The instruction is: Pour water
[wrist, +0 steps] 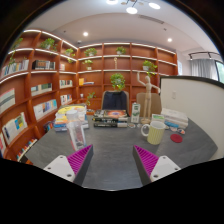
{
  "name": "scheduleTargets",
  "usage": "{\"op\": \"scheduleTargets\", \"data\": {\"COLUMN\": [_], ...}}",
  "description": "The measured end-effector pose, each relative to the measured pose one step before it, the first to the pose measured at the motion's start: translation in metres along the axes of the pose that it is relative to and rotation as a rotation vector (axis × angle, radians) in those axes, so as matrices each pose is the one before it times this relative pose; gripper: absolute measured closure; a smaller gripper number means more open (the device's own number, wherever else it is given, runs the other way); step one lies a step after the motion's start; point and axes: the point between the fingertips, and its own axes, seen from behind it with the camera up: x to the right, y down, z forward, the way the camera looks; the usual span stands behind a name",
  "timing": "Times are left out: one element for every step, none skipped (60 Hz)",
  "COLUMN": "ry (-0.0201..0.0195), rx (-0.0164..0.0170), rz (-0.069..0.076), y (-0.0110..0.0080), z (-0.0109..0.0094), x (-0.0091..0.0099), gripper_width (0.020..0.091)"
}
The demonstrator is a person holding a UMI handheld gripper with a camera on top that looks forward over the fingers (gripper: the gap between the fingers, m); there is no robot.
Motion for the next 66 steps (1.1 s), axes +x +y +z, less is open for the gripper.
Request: {"op": "scheduleTargets", "data": {"ry": [-0.01195,-0.01019,-0.00813,-0.00686,-0.00667,-0.00677,-0.00598,-0.00568,-0.00553,-0.00582,-0.00442,-0.00041,0.00103,0.00146,0.00064,-0.00107,-0.00334,-0.00369,-0.00443,-0.00580,-0.00687,-0.00920,-0.01085,-0.01375,-0.01352,-0.00996,-0.00426,-0.00050,0.00045,0.00072,-0.00005,0.00163,0.00257,0.00383,0.00466,0.00499,0.00382,0.00170,0.00383,0.01097,0.00890,0.00871,0.00143,-0.00273,0.00105,0.00244,0.00325,0.00233,0.00138,0.00098,-0.00110,-0.00147,-0.00166,-0.00006,-0.00005,0.00050,0.00068,0.00014,-0.00079,0.00026,0.00012,0.00206,0.00247,0.00245,0.00068,0.00064], "rx": [0.01011,0.00853,0.00752,0.00509,0.00265,0.00177,0.00074,-0.00112,-0.00294,-0.00238,-0.00077,-0.00059,0.00046,0.00254,0.00487,0.00865,0.00980,0.01012,0.00996,0.00961,0.00812,0.00684,0.00355,0.00221,0.00246,0.00263,0.00291,0.00183,0.00087,0.00029,0.00125,0.00229,0.00460,0.00503,0.00486,0.00462,0.00455,0.00361,0.00176,0.00235,0.00216,0.00229,0.00252,0.00430,0.00221,0.00200,0.00183,0.00276,0.00172,-0.00081,0.00069,-0.00082,-0.00185,-0.00037,-0.00268,-0.00203,-0.00236,-0.00125,0.00014,-0.00108,0.00225,0.00026,0.00115,0.00274,0.00099,-0.00010], "rz": [0.0101,0.0109,0.0114,0.0115,0.0100,0.0077,0.0052,0.0042,0.0020,-0.0002,-0.0015,-0.0029,-0.0030,-0.0035,-0.0037,-0.0045,-0.0038,-0.0014,0.0007,0.0018,0.0030,0.0035,0.0030,0.0014,0.0004,0.0006,0.0016,0.0013,-0.0001,-0.0022,-0.0038,-0.0058,-0.0059,-0.0054,-0.0036,-0.0033,-0.0049,-0.0056,-0.0062,-0.0090,-0.0097,-0.0102,-0.0087,-0.0023,0.0004,0.0055,0.0093,0.0075,0.0033,-0.0018,-0.0037,-0.0044,-0.0059,-0.0049,-0.0036,0.0002,0.0018,0.0035,-0.0008,-0.0028,0.0021,0.0048,0.0073,0.0020,-0.0047,-0.0045], "y": [0.00290,0.00224,0.00238,0.00253,0.00288,0.00248,0.00252,0.00285,0.00264,0.00243,0.00177,0.00111,0.00066,0.00002,-0.00074,-0.00161,-0.00193,-0.00196,-0.00185,-0.00190,-0.00154,-0.00141,-0.00085,-0.00047,-0.00042,-0.00078,-0.00100,-0.00050,-0.00066,-0.00067,-0.00063,-0.00102,-0.00145,-0.00140,-0.00102,-0.00113,-0.00124,-0.00074,-0.00034,-0.00037,-0.00042,-0.00008,-0.00027,-0.00048,0.00025,-0.00010,0.00045,-0.00055,-0.00032,0.00011,-0.00014,0.00002,0.00063,0.00011,0.00072,0.00022,0.00037,-0.00003,0.00004,0.00034,-0.00049,0.00002,-0.00035,-0.00061,-0.00003,0.00025], "z": [0.00309,0.00253,0.00302,0.00293,0.00318,0.00323,0.00327,0.00316,0.00308,0.00354,0.00317,0.00370,0.00314,0.00379,0.00374,0.00408,0.00395,0.00405,0.00432,0.00422,0.00450,0.00393,0.00455,0.00395,0.00405,0.00389,0.00407,0.00436,0.00424,0.00381,0.00343,0.00371,0.00327,0.00319,0.00337,0.00301,0.00300,0.00252,0.00236,0.00199,0.00165,0.00102,0.00121,0.00030,0.00062,0.00028,0.00121,0.00027,0.00014,-0.00015,-0.00007,0.00218,-0.00041,-0.00040,-0.00023,-0.00001,-0.00010,-0.00032,-0.00031,-0.00011,0.00000,0.00008,-0.00008,0.00017,0.00009,0.00021], "x": [-0.00840,-0.00741,-0.00694,-0.00647,-0.00601,-0.00558,-0.00513,-0.00478,-0.00463,-0.00458,-0.00388,-0.00311,-0.00205,-0.00220,-0.00254,-0.00329,-0.00336,-0.00379,-0.00347,-0.00383,-0.00400,-0.00433,-0.00469,-0.00502,-0.00504,-0.00376,-0.00235,-0.00147,-0.00133,-0.00095,-0.00132,-0.00100,-0.00041,-0.00051,-0.00018,-0.00012,-0.00038,-0.00070,-0.00011,0.00205,0.00128,0.00150,-0.00034,-0.00113,0.00022,0.00009,0.00170,-0.00004,0.00009,0.00012,-0.00016,0.00000,-0.00060,-0.00013,0.00000,0.00004,0.00007,-0.00014,-0.00012,-0.00002,0.00010,0.00035,0.00045,0.00030,0.00008,0.00007], "gripper_width": [0.0256,0.0257,0.0262,0.0261,0.0261,0.0260,0.0261,0.0262,0.0261,0.0262,0.0260,0.0260,0.0259,0.0259,0.0260,0.0262,0.0270,0.0272,0.0274,0.0275,0.0272,0.0274,0.0275,0.0275,0.0275,0.0275,0.0271,0.0273,0.0274,0.0276,0.0282,0.0289,0.0299,0.0312,0.0327,0.0349,0.0378,0.0426,0.0469,0.0503,0.0551,0.0589,0.0591,0.0590,0.0592,0.0604,0.0609,0.0613,0.0626,0.0632,0.0646,0.0656,0.0660,0.0693,0.0695,0.0725,0.0726,0.0754,0.0756,0.0757,0.0771,0.0771,0.0772,0.0772,0.0772,0.0772]}}
